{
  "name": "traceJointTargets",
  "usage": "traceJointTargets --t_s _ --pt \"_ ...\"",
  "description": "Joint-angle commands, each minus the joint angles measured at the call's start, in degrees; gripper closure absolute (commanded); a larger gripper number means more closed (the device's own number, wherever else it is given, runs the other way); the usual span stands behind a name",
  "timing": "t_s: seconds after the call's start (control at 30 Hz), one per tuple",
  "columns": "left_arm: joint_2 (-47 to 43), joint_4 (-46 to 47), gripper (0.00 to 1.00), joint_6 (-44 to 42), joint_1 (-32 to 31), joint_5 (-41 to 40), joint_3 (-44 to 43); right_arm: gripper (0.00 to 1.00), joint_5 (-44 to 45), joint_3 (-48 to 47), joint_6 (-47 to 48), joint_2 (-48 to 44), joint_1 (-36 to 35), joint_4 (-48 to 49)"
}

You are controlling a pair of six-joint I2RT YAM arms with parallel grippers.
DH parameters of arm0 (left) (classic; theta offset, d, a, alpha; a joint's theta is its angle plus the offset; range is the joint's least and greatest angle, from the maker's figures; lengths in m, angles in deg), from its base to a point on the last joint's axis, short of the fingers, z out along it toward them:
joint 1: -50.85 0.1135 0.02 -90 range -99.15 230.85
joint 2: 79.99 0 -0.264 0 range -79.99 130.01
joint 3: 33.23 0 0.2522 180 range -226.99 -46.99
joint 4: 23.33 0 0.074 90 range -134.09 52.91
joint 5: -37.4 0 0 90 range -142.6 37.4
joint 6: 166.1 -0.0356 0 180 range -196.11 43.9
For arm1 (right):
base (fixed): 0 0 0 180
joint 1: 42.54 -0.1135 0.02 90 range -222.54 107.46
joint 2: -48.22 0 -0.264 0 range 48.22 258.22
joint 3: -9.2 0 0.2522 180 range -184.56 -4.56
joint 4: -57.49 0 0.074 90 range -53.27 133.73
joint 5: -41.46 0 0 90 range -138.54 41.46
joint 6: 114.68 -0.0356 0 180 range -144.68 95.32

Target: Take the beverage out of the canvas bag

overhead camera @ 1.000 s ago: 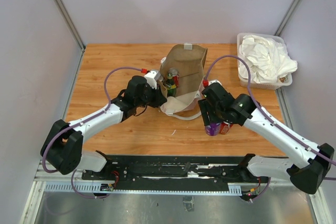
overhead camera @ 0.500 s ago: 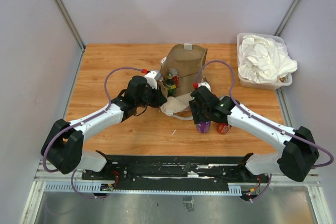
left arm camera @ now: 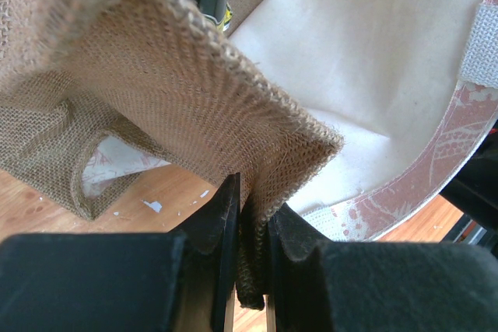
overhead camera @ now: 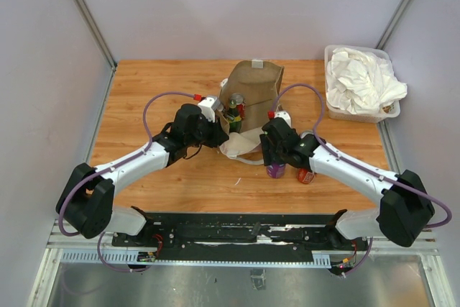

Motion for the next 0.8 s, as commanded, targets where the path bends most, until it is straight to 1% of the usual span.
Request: traceJointTargets --t_s 0.0,0.03,0.07,0.1,0.13,0.27,0.43,0.53,0.6,0.77 --pt "1.7 -3.7 0.87 -1.5 0.0 -3.2 0.5 0.55 2.1 0.3 -1.5 1.1 1.0 -2.6" --pt "1.6 -3.7 0.87 -1.5 0.0 -3.2 0.5 0.38 2.1 -0.2 -1.6 1.1 1.0 -3.6" --pt "1.7 -3.7 0.87 -1.5 0.0 -3.3 0.4 0.27 2.4 -0.5 -1.7 1.0 1.0 -4.4" --pt "1.7 -3.7 0.87 -1.5 -0.1 -3.3 0.4 0.23 2.5 -0.9 -1.7 0.9 1.0 -5.2" --pt "1.8 -3.7 0.87 -1.5 0.0 -3.3 0.3 0.22 2.6 -1.4 -1.3 0.6 0.9 -5.8" --pt "1.9 -3.7 0.87 -1.7 0.0 -3.3 0.3 0.20 3.8 -4.7 0.1 -0.9 0.8 -8.4" --pt "1.7 -3.6 0.87 -1.7 -0.1 -3.6 0.3 0.20 5.8 -12.9 2.1 -3.3 0.4 -13.0" --pt "1.7 -3.5 0.87 -1.7 0.0 -3.8 0.3 0.24 5.8 -19.1 4.9 -3.8 0.3 -14.1" --pt "1.7 -3.5 0.87 -1.6 0.0 -4.0 0.3 0.28 4.9 -22.9 6.9 -3.5 0.4 -14.4" --pt "1.6 -3.7 0.87 -1.4 0.0 -4.1 0.2 0.35 1.8 -29.5 12.4 -0.8 0.3 -10.4"
